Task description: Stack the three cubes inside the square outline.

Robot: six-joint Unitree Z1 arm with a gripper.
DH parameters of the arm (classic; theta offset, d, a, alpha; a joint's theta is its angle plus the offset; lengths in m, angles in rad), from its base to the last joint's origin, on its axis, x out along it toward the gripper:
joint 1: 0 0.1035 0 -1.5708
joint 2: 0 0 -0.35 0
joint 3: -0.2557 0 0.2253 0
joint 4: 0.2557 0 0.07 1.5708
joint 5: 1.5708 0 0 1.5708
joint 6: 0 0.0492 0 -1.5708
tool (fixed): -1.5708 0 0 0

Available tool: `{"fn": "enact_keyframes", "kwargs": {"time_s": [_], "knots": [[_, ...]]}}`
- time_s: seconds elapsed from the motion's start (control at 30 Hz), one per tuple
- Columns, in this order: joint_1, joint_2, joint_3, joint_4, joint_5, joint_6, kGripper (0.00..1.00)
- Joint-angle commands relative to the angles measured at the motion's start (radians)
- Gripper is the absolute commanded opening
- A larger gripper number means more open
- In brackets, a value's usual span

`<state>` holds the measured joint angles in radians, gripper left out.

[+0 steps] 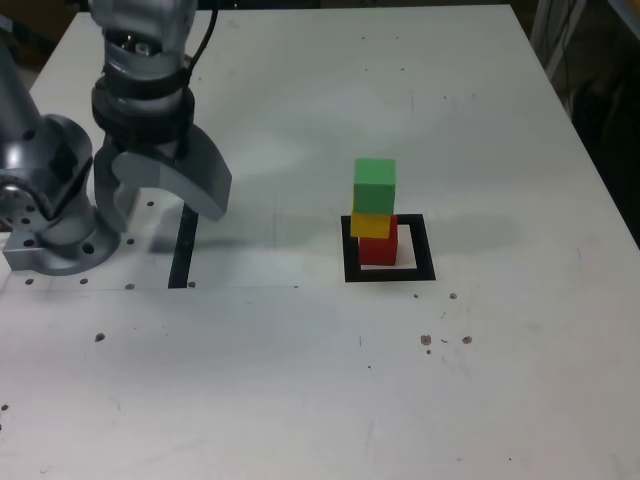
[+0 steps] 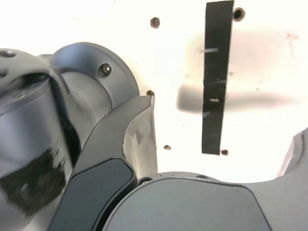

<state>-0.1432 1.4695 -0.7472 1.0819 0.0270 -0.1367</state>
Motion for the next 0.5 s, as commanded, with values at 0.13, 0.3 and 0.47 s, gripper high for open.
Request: {"fn": "enact_keyframes", "kwargs": {"time_s": [0.13, 0.3, 0.47], "knots": [[0.003, 0.034, 0.039, -0.053, -0.002, -0.001, 0.99], [0.007, 0.095, 0.085, -0.129, -0.018, 0.000, 0.99], [0.008, 0.110, 0.089, -0.144, 0.002, 0.001, 0.99]]}}
